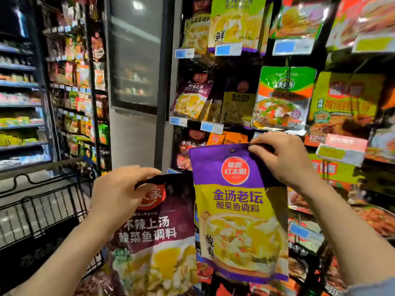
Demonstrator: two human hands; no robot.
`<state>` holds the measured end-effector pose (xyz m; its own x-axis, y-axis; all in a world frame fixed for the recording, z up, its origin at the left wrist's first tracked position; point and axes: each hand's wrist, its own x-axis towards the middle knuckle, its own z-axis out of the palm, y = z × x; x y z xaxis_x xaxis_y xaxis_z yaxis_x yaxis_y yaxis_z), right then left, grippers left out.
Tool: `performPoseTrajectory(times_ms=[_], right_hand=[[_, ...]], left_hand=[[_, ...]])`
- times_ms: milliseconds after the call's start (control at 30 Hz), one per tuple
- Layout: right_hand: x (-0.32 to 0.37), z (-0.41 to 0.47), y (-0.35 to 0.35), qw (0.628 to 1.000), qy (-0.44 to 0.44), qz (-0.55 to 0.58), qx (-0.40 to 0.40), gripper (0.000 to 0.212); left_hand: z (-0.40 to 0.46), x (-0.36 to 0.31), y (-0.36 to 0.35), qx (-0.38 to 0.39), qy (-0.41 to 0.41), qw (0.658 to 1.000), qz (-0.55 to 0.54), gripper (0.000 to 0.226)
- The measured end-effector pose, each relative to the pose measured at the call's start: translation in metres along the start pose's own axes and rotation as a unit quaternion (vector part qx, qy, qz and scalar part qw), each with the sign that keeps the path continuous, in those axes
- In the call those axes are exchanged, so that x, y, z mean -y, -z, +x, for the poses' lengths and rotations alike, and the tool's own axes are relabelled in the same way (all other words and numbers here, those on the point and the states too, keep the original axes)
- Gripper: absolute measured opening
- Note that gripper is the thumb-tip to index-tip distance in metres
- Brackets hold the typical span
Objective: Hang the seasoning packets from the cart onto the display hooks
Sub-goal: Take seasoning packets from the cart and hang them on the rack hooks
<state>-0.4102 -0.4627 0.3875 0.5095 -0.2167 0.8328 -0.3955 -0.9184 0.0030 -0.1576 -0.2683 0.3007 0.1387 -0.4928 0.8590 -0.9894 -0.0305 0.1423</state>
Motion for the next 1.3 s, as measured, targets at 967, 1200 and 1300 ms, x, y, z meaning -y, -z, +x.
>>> performPoseTrajectory(times_ms=[967,1200,1300], right_hand=[[-0.165,0.213,-0.087,0.991,0.034,0.027,-0.127,0.02],[-0.177,0.264,-0.125,0.97,-0.136,0.136,-0.15,0.012],[-0.184,0.285,-0.139,0.952,-0.196,0.185,-0.142,0.005]], left_hand=[[0.226,0.046,-0.114,-0.079,0.047,0.993,0.075,0.051],[0.246,0.091,-0.133,-0.045,0.062,0.996,-0.04,0.06],[0.257,0.103,-0.144,-0.032,0.089,0.993,-0.078,0.051]])
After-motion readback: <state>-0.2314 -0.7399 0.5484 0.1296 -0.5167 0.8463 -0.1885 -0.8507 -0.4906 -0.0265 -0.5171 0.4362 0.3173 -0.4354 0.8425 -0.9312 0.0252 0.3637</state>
